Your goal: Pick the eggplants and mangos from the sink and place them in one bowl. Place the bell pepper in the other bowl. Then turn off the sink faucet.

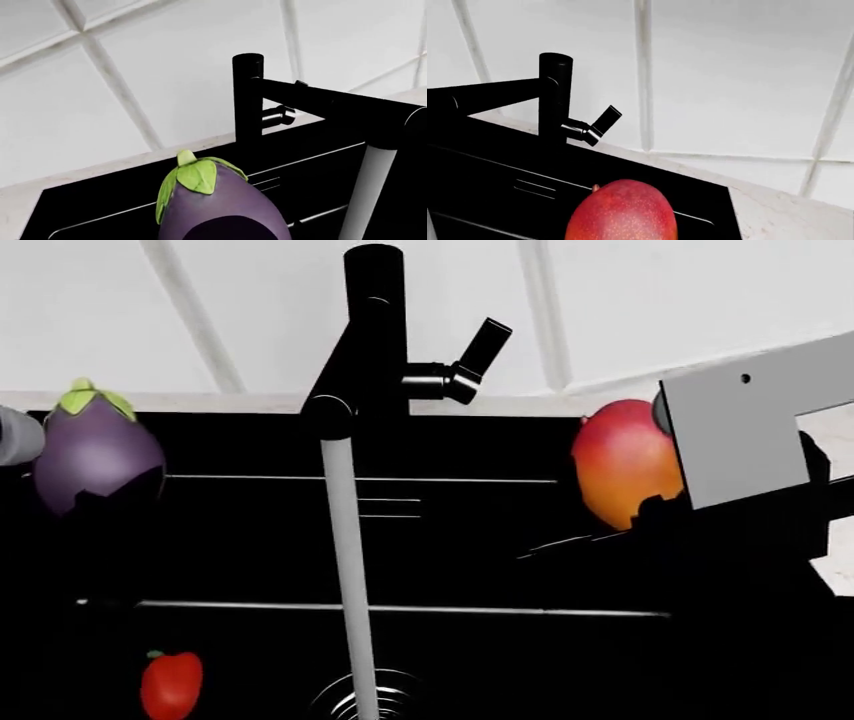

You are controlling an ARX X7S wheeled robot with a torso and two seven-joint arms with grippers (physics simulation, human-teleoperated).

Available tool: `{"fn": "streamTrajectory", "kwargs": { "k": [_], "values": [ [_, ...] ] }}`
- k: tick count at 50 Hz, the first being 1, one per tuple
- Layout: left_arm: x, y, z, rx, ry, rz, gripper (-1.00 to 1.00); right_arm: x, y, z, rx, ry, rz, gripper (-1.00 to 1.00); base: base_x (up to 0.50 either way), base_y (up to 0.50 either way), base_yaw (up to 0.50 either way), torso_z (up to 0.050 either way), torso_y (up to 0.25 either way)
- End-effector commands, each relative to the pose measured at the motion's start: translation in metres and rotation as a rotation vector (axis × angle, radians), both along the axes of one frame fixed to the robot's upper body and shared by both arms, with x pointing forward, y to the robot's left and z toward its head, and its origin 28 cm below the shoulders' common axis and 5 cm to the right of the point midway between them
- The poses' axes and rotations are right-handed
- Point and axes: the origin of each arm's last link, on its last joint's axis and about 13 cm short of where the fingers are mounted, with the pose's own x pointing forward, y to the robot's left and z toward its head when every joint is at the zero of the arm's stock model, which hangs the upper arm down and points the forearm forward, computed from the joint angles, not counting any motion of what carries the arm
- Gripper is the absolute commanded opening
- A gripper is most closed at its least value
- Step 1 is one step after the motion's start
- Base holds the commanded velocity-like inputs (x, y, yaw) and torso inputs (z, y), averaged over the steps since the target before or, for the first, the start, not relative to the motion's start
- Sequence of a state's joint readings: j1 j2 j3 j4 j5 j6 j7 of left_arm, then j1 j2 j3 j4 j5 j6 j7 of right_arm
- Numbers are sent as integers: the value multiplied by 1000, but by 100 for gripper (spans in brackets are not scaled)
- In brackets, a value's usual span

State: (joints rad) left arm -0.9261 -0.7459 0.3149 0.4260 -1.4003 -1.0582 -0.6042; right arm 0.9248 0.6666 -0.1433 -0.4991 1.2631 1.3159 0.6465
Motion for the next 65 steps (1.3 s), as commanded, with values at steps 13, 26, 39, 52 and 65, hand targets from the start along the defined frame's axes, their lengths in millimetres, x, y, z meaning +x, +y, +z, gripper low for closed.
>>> {"fn": "streamTrajectory", "kwargs": {
  "k": [13,26,39,52,65],
  "values": [
    [-5,2,-8,3,-55,45,-100,-23,-6,-9,-20,-49,-97,-100,0,0,0,0,0],
    [-8,1,-12,1,-43,48,-100,-26,-3,-18,-25,-11,-95,-100,-204,0,0,0,0],
    [-8,1,-10,-3,-47,42,-100,-27,-3,-20,-22,-8,-101,-100,-343,0,0,0,0],
    [-6,0,-10,-12,-48,42,-100,-26,-2,-22,-19,-6,-105,-100,-302,-65,0,0,0],
    [-7,-3,-10,-19,-49,34,-100,-31,-5,-23,-14,-17,-121,-100,-349,-418,0,0,0]
  ]
}}
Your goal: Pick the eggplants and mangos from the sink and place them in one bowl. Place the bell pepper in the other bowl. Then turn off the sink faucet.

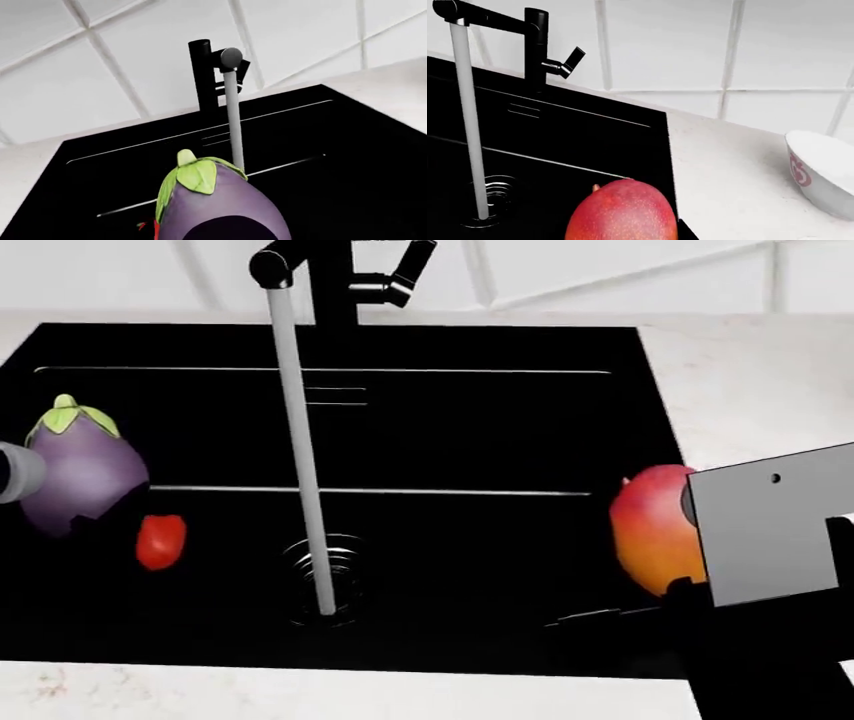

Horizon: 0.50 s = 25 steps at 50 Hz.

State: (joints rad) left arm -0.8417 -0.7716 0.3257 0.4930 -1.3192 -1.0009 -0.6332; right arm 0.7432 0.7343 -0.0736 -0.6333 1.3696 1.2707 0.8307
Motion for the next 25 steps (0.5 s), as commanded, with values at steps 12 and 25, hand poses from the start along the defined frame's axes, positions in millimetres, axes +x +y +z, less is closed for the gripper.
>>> {"fn": "streamTrajectory", "kwargs": {
  "k": [12,25],
  "values": [
    [0,-5,6,-56,-13,-32,-100,-4,-6,-4,22,-45,-41,-100,-164,-500,0,0,0],
    [1,-6,6,-54,-17,-26,-100,-1,-9,-2,16,-56,-40,-100,-2,-500,0,0,0]
  ]
}}
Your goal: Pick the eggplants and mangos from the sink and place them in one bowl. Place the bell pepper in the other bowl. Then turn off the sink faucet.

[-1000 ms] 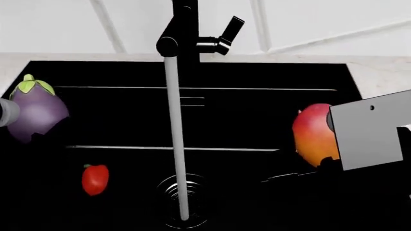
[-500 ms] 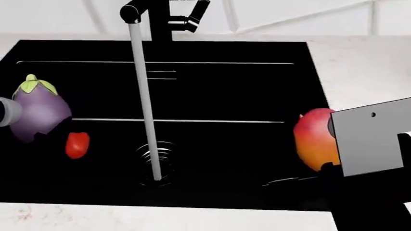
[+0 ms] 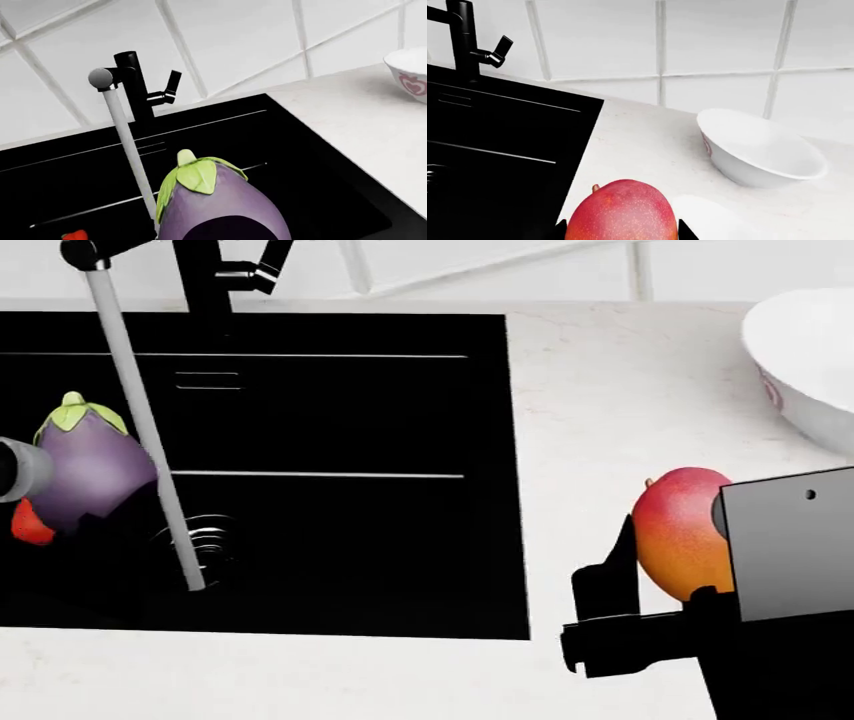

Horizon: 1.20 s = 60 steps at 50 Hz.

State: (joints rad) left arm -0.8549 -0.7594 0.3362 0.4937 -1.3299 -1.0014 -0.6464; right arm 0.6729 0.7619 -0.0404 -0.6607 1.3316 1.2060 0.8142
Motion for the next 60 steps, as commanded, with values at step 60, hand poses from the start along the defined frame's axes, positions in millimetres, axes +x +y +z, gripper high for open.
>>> {"fn": "streamTrajectory", "kwargs": {
  "k": [60],
  "values": [
    [4,-4,11,-60,-33,-24,-100,1,-9,7,-35,-72,-17,-100,106,-465,0,0,1]
  ]
}}
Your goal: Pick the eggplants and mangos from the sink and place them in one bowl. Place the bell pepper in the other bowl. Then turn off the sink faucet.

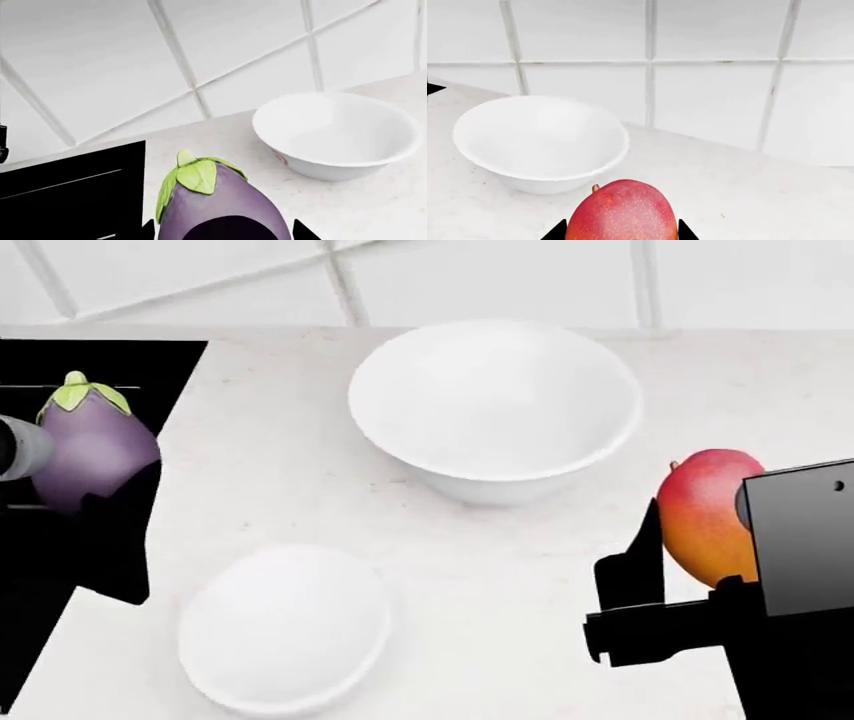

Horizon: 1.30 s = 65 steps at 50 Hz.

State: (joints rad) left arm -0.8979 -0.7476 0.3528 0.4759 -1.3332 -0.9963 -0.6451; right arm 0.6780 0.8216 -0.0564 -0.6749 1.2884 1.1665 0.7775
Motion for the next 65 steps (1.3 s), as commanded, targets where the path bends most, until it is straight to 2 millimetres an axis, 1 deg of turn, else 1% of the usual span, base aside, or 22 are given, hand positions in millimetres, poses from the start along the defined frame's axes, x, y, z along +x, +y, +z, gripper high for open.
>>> {"fn": "streamTrajectory", "kwargs": {
  "k": [1,12,25,29,37,40,41,42,43,47,48,49,50,51,52,55,57,58,59,60,61,65],
  "values": [
    [0,-1,4,-53,-12,-16,-100,2,-1,2,7,-30,-1,-100,500,-270,0,0,0],
    [-1,0,4,-58,-14,-12,-100,5,4,1,2,-20,24,-100,496,-294,0,0,3],
    [0,-1,10,-53,-28,-13,-100,4,2,8,-13,-29,10,-100,489,-303,0,1,2],
    [0,0,12,-51,-31,-11,-100,5,2,10,-2,-28,6,-100,253,-95,0,0,3],
    [7,-5,28,-43,-48,-46,-100,6,4,17,-15,-11,13,-100,0,0,0,0,1],
    [11,-12,45,-66,-30,-100,-100,4,3,18,-12,-2,13,-100,0,0,0,0,0],
    [12,-15,47,-76,-20,-112,-100,4,3,18,-12,0,14,-100,0,0,0,0,0],
    [13,-18,53,-88,10,-153,-100,5,4,17,-12,5,18,-100,0,0,0,0,0],
    [14,-22,60,-116,77,-235,-100,5,4,17,-16,3,26,-100,0,0,0,0,0],
    [35,-39,76,-43,112,-307,-100,7,6,15,-4,10,27,-100,0,0,0,0,0],
    [38,-45,75,-26,137,-350,-100,7,7,14,5,9,26,-100,0,0,0,0,10],
    [39,-47,76,-32,143,-354,-100,7,7,14,4,12,28,-100,0,0,0,0,0],
    [44,-55,76,-9,158,-373,-100,8,7,14,4,13,28,-100,0,0,0,0,0],
    [46,-62,74,-8,189,-395,-100,8,7,15,2,14,31,-100,0,0,0,0,0],
    [49,-68,70,35,194,-410,-100,7,8,17,-2,16,33,-100,0,0,0,0,0],
    [52,-80,64,71,229,-450,-100,5,9,21,-14,21,39,-100,0,0,0,3,0],
    [53,-83,62,87,237,-456,-100,5,9,21,-14,24,39,-100,0,0,0,0,0],
    [55,-86,58,133,224,-461,-100,4,9,19,-13,28,40,-100,0,0,0,0,0],
    [55,-86,58,115,268,-473,-100,4,9,18,-12,31,40,-100,0,0,0,0,0],
    [56,-86,56,138,255,-472,-100,4,9,17,-10,35,38,-100,0,0,0,0,0],
    [56,-87,54,116,294,-478,-100,4,9,17,-10,34,39,-100,0,0,0,0,0],
    [58,-88,50,119,314,-468,-100,4,9,16,-5,28,36,-100,0,0,0,0,3]
  ]
}}
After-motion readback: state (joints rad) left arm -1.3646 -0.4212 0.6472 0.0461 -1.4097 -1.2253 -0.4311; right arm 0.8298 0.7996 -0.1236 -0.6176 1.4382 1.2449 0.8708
